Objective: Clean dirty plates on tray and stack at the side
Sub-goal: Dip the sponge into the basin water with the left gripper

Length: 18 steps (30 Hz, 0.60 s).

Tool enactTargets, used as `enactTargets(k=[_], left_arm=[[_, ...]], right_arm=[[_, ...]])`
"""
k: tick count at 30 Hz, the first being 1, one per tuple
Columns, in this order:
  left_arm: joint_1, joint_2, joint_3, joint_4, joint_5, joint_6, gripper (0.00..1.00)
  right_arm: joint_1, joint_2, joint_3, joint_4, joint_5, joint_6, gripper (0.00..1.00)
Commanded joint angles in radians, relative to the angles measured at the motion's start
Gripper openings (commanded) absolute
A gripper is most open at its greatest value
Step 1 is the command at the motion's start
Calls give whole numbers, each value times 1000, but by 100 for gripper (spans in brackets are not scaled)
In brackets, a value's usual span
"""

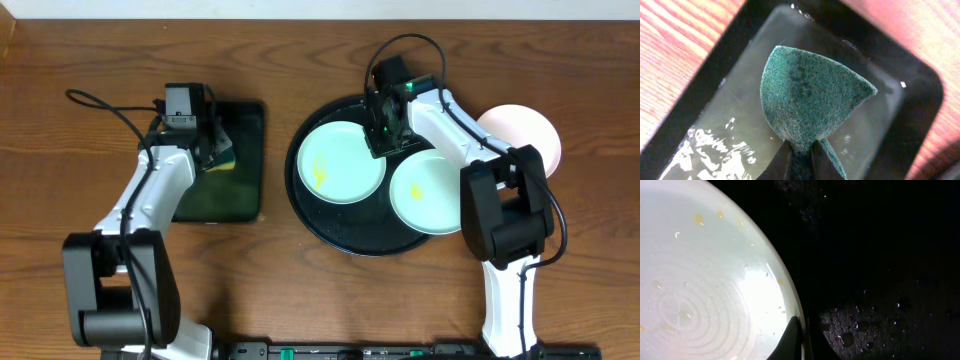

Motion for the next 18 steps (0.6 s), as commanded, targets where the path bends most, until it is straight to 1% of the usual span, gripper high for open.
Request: enactTargets(k=[1, 5, 8, 13, 18], left_arm=[[4, 74, -8, -1, -2, -34, 8], [5, 154, -8, 0, -3, -33, 7], [5, 167, -8, -1, -24, -29, 7], [4, 108, -6, -2, -24, -26, 7], [4, -21, -6, -10, -14, -26, 7]], right_arm=[[7, -17, 1, 2, 10, -20, 1], [7, -17, 1, 3, 10, -20, 1], [7, -17, 1, 3, 10, -21, 1], [7, -17, 1, 3, 10, -21, 1], [7, -17, 1, 3, 10, -20, 1]])
